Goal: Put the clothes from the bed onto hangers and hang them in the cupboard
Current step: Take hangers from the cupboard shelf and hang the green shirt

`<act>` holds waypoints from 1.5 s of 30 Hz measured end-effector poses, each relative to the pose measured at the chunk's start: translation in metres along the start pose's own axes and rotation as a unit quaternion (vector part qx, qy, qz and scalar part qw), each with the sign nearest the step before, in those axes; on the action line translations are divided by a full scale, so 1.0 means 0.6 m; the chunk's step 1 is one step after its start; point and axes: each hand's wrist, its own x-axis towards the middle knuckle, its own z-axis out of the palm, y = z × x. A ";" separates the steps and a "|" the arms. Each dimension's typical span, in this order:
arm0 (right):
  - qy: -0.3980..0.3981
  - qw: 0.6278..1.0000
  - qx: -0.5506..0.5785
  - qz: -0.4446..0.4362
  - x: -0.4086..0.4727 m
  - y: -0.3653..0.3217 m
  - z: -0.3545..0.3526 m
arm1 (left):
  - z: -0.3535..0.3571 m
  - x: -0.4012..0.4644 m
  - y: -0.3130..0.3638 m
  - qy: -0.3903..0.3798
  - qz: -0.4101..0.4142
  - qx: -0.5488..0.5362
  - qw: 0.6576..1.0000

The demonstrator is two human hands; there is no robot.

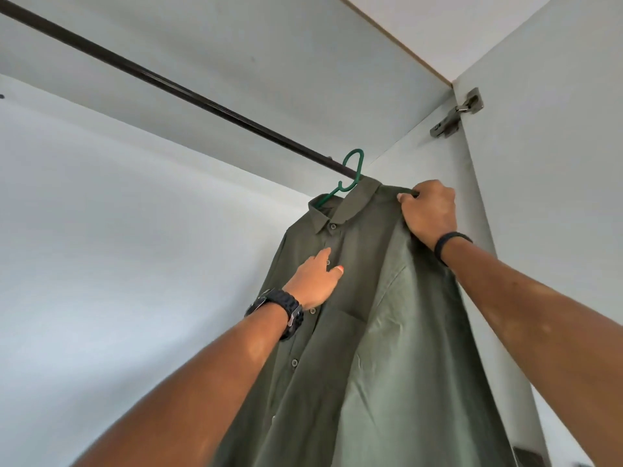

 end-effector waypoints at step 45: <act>-0.065 0.976 -0.200 0.057 0.112 0.130 0.105 | 0.178 0.179 -0.001 -0.150 0.014 -0.202 0.968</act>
